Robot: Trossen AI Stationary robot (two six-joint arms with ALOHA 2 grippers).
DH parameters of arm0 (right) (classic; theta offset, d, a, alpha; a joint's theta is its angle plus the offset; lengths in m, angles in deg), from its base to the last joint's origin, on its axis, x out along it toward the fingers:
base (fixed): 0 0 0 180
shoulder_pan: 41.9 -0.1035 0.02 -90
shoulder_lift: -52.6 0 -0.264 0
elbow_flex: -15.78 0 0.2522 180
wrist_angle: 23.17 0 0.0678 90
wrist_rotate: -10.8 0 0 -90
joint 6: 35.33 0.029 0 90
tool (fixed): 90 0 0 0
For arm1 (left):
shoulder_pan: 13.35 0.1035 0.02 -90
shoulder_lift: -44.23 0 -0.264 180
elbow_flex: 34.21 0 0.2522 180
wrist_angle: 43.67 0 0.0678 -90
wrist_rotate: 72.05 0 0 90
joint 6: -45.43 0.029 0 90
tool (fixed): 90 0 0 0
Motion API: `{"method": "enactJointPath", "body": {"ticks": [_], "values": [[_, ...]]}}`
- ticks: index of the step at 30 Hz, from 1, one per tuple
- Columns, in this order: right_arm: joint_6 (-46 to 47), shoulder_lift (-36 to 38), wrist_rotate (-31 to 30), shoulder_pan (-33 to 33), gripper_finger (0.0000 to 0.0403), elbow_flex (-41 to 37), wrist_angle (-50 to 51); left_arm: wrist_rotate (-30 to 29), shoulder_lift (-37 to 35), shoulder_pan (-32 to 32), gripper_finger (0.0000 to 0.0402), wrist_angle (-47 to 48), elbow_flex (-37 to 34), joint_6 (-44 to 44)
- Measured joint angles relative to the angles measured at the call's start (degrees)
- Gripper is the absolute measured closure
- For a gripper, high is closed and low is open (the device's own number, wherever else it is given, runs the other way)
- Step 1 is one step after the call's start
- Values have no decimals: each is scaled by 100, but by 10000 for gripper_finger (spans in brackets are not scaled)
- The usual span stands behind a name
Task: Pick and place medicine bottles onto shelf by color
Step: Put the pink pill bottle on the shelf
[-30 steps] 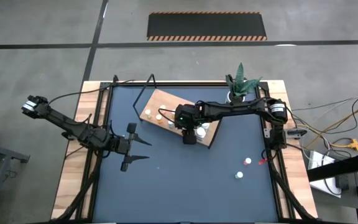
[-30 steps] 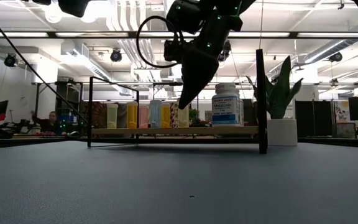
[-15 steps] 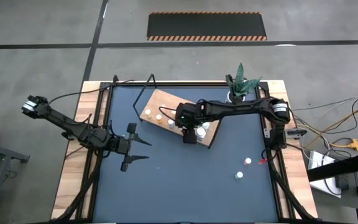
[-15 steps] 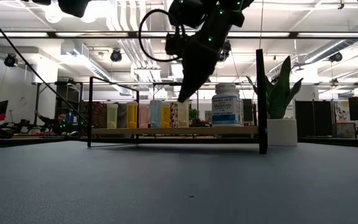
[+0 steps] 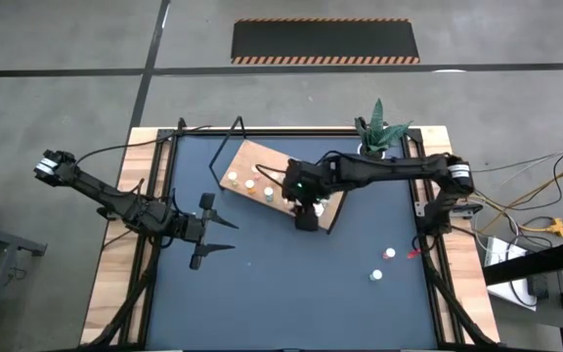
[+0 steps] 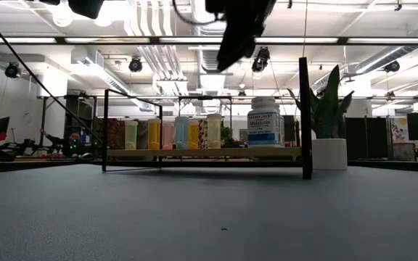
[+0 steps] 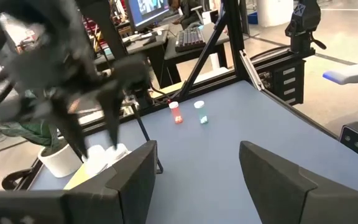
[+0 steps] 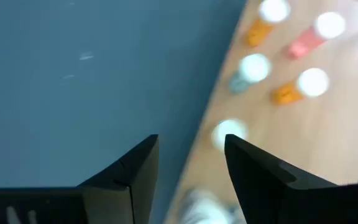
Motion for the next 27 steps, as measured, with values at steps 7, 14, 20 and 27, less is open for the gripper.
{"method": "enactJointPath", "body": {"ticks": [7,14,20,27], "values": [[1150,514,90,-724,240,256,666,0,0,0,190,-59,0,148],[3154,971,108,-1413,234,214,1089,0,-13,0,190,-208,9,159],[4790,1054,38,-1999,215,161,1826,0,-13,0,190,-247,9,157],[6211,963,-312,-2626,198,-21,2934,0,-13,-2,190,-249,9,156]]}}
